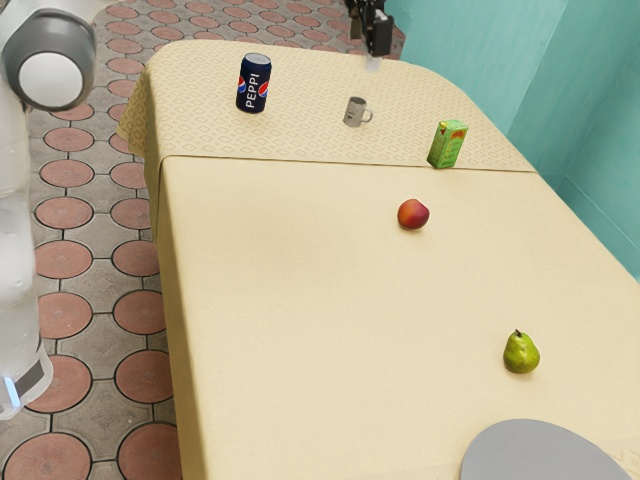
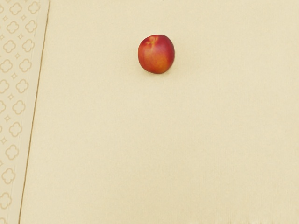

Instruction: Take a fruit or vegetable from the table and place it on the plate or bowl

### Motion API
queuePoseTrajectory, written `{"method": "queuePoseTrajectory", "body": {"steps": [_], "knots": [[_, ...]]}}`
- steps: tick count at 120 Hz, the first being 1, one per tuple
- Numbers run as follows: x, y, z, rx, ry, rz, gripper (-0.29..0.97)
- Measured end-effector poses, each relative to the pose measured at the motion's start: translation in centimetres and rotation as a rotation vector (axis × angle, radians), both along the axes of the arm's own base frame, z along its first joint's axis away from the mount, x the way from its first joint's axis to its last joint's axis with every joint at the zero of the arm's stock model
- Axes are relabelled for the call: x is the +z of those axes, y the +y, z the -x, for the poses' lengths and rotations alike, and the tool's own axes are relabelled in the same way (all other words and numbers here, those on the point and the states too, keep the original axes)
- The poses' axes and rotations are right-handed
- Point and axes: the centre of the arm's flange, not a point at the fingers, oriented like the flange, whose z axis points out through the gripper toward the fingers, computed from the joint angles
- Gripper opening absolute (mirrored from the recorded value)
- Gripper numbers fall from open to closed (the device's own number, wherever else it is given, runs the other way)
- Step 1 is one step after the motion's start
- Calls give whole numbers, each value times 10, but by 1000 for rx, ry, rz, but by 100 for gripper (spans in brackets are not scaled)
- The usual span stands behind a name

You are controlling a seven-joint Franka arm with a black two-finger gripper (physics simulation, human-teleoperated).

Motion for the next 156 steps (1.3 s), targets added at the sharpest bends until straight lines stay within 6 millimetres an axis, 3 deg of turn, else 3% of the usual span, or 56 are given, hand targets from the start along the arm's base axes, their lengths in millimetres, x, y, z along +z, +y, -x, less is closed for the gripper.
{"method": "queuePoseTrajectory", "body": {"steps": [15,34,48,56,68,90,103,111,124,136,143,148,156], "knots": [[-4,-47,-1,-77,23,-51,68],[-3,-84,2,-145,30,-76,68],[-44,-102,-22,-179,112,-80,68],[-68,-86,-41,-150,156,-78,68],[-87,-60,-56,-104,176,-74,68],[-88,-55,-60,-96,163,-71,68],[-114,-68,-73,-115,203,-57,68],[-121,-62,-77,-100,210,-34,68],[-156,-59,-86,-106,241,-16,68],[-198,-39,-91,-91,246,0,68],[-222,-17,-86,-71,223,9,68],[-220,-1,-94,-56,169,17,68],[-195,19,-121,-39,75,37,68]]}}
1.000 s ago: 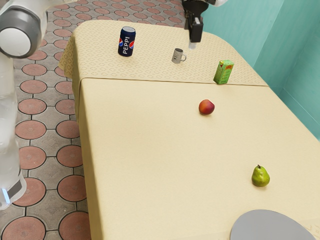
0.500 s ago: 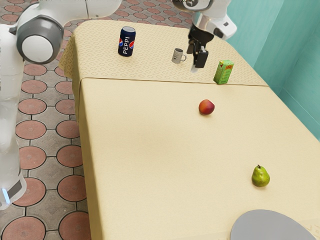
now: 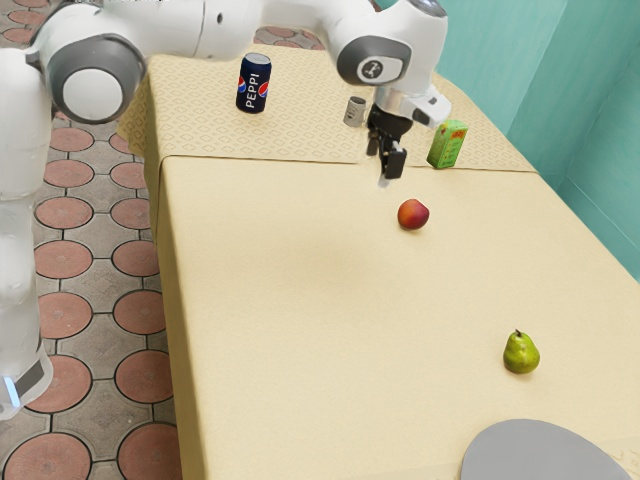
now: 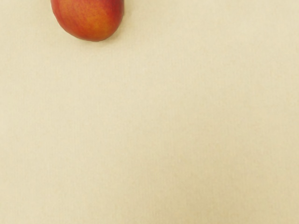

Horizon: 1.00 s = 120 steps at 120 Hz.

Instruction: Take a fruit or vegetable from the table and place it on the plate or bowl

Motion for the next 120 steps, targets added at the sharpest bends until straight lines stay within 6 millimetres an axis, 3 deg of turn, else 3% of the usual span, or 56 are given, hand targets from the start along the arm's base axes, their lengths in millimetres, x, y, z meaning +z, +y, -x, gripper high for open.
{"method": "queuePoseTrajectory", "body": {"steps": [5,13,21,37,78,99,120], "knots": [[9,9,-12,9,-26,8,68],[2,34,-26,40,-25,30,68],[-11,54,-41,60,-9,57,68],[-47,71,-54,69,52,102,68],[-59,78,-100,5,-24,156,68],[-106,79,-115,-12,18,193,68],[-122,86,-116,-15,35,213,68]]}}
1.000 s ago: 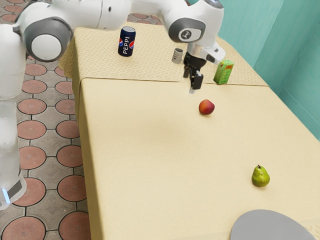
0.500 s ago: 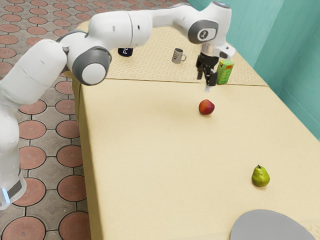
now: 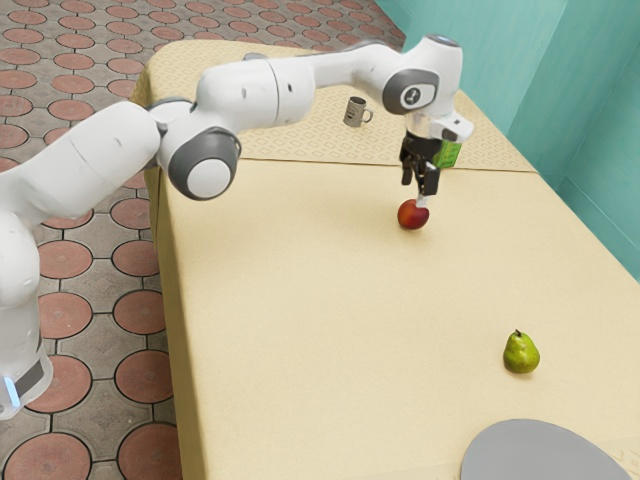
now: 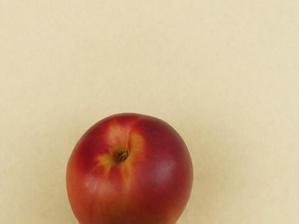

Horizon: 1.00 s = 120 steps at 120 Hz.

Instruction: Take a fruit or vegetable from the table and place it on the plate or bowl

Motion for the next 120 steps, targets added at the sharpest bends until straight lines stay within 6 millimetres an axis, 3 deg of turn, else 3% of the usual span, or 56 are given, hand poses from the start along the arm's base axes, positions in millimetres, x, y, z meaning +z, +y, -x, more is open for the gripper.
{"method": "queuePoseTrajectory", "body": {"steps": [14,71,120], "knots": [[2,8,-1,4,-21,4,68],[-14,3,-5,-17,-15,61,68],[-15,3,-5,-29,-14,62,68]]}}
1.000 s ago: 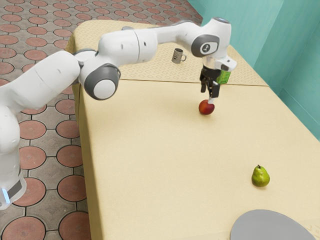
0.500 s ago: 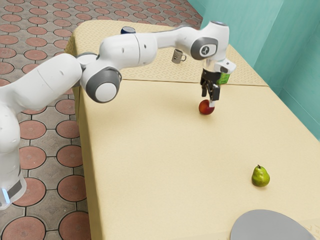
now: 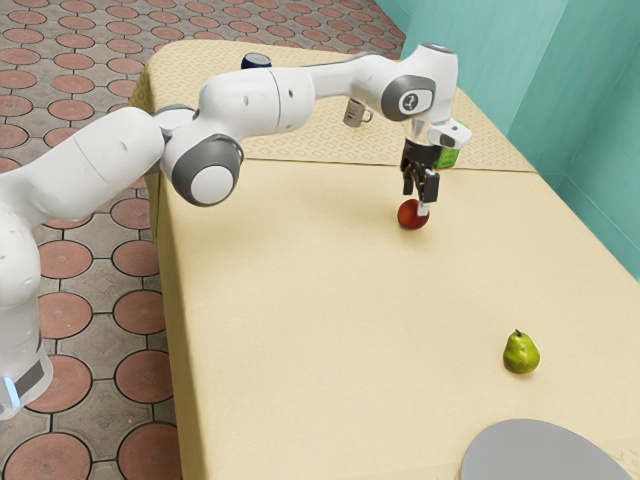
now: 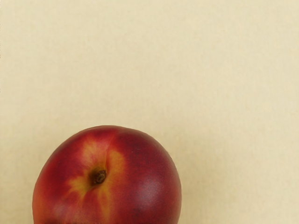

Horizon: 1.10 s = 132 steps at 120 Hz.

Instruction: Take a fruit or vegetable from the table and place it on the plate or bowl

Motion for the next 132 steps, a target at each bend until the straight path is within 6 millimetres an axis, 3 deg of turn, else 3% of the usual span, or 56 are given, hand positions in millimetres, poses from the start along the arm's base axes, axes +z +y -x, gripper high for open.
{"method": "queuePoseTrajectory", "body": {"steps": [77,132], "knots": [[-1,-1,0,-14,0,9,68],[-25,-4,-3,-21,34,27,68]]}}
